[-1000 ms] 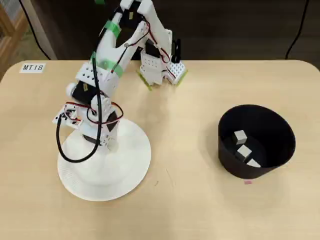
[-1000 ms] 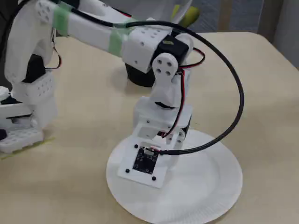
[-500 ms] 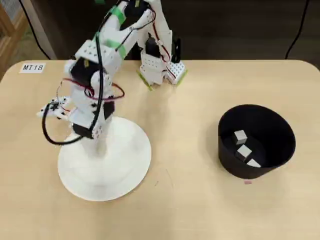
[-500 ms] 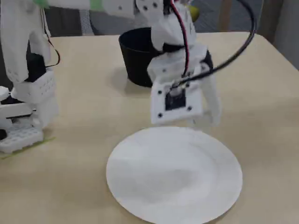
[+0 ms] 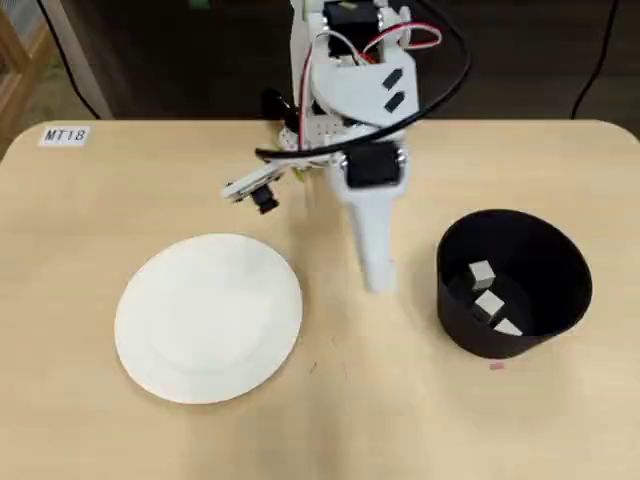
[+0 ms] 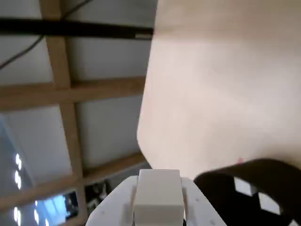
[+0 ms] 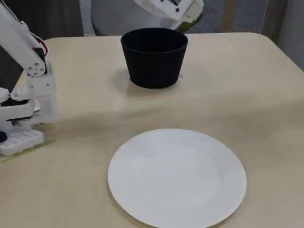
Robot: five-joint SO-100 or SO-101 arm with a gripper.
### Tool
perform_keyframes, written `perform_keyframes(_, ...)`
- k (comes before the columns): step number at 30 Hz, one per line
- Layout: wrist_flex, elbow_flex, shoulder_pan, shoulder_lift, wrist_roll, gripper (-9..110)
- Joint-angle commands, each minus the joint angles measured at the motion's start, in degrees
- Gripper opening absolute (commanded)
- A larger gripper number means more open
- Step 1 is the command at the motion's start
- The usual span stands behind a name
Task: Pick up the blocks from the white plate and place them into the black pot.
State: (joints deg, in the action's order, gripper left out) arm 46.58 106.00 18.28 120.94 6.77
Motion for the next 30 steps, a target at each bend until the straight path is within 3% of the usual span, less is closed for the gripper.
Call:
perform_keyframes(1, -4.1, 6.0, 7.1, 6.2, 0.8, -2)
perform_keyframes(8, -11.8, 17.1, 17.0, 7.6, 2.1, -2)
perform_keyframes(17, -14.2, 20.3, 20.5, 4.4, 3.3, -2)
perform_keyframes(18, -14.2, 20.5, 20.5, 4.4, 3.5, 1)
perform_keyframes(20, -13.3, 21.1, 20.4, 4.6, 5.2, 27)
perform_keyframes(21, -13.3, 21.4, 20.3, 4.9, 5.7, 32)
perform_keyframes(24, -12.6, 21.7, 19.4, 5.4, 6.2, 39)
perform_keyframes(30, -11.8, 21.7, 17.1, 7.6, 6.2, 37)
